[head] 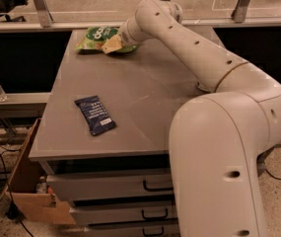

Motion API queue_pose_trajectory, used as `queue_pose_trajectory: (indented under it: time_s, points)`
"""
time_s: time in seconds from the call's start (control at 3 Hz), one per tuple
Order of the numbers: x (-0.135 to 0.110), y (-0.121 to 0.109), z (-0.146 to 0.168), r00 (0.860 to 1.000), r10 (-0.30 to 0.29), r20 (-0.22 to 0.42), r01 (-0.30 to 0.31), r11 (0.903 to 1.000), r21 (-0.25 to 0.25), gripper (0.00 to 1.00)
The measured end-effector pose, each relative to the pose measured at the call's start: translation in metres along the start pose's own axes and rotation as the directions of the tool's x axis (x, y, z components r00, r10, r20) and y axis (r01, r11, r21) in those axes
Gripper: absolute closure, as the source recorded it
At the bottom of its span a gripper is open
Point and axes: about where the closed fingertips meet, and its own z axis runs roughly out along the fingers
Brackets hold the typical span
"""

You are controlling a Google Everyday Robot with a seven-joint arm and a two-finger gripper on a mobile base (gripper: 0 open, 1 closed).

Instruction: Pick green rice chip bag

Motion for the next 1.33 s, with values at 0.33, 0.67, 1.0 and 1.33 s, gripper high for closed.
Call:
queue_pose_trajectory:
  time_s: [0.33,0.67,1.0,1.33]
  points:
    - [-0.009,0.002,-0.016,0.999,-0.038,0.016,0.038,0.9992,0.012,0.70]
    - [-0.024,0.009,-0.045,0.993,-0.111,0.045,0.110,0.9934,0.034,0.94]
    - [-0.041,0.010,-0.088,0.979,-0.186,0.080,0.179,0.9803,0.082,1.00]
    - [-0.055,0.010,-0.141,0.960,-0.265,0.092,0.251,0.9579,0.139,1.00]
